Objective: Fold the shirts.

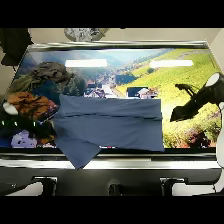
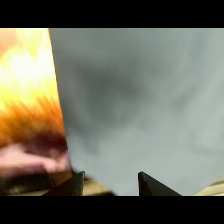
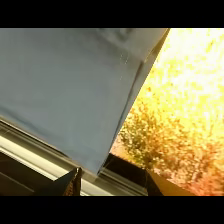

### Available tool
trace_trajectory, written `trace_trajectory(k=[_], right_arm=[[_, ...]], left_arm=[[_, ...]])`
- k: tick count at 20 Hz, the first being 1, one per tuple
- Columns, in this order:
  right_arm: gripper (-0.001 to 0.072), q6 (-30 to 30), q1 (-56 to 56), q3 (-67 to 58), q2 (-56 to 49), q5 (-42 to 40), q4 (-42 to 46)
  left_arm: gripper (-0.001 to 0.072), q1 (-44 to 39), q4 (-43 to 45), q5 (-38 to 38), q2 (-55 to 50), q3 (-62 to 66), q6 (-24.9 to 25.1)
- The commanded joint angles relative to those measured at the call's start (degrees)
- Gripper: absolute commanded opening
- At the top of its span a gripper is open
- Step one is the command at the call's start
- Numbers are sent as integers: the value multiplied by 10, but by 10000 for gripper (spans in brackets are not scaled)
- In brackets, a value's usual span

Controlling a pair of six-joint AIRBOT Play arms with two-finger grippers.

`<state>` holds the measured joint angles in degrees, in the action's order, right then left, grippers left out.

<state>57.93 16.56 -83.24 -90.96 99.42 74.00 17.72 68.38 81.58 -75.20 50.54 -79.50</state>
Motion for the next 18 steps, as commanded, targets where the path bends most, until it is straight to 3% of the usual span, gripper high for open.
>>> trace_trajectory(k=[1, 6, 9, 10, 12, 14, 16, 18], right_arm=[[514, -6, 10, 109, 50, -51, 12], [515, -29, 10, 171, 54, -56, 21], [562, -34, 10, 223, 87, -94, 38], [563, -34, 10, 245, 100, -110, 47], [563, -34, 10, 282, 115, -126, 44], [581, -40, 10, 309, 121, -128, 29], [610, -45, 10, 333, 122, -136, 7], [611, -52, 10, 354, 122, -154, -30]], left_arm=[[436, 17, -10, -67, 106, -193, 18], [434, 15, -91, -116, 120, -252, 33], [431, 15, -96, -133, 115, -253, 30], [388, 15, -96, -135, 112, -253, 30], [372, 15, -96, -138, 104, -255, 24], [167, 15, -95, -138, 98, -256, 24], [75, 15, -95, -138, 98, -255, 25], [37, 15, -95, -138, 98, -255, 27]])
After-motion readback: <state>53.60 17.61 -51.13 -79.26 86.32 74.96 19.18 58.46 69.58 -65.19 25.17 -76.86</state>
